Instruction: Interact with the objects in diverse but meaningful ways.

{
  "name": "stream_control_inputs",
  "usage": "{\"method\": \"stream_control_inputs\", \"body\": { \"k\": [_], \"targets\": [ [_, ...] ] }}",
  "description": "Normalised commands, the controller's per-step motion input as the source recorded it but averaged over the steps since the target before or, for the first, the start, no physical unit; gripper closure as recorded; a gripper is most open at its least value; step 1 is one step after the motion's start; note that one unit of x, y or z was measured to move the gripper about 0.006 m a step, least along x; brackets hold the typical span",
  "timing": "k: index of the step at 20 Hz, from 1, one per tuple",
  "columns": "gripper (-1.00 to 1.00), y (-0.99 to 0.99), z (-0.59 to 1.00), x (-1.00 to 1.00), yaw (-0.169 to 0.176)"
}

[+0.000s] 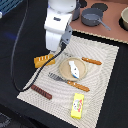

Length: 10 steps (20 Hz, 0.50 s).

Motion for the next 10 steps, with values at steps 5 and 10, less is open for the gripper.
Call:
{"method": "stream_control_inputs", "body": {
  "k": [5,10],
  "targets": [
    [-1.0,-0.04,-0.05,-0.58,0.159],
    [-1.0,-0.18,0.02,-0.41,0.159]
  ]
}}
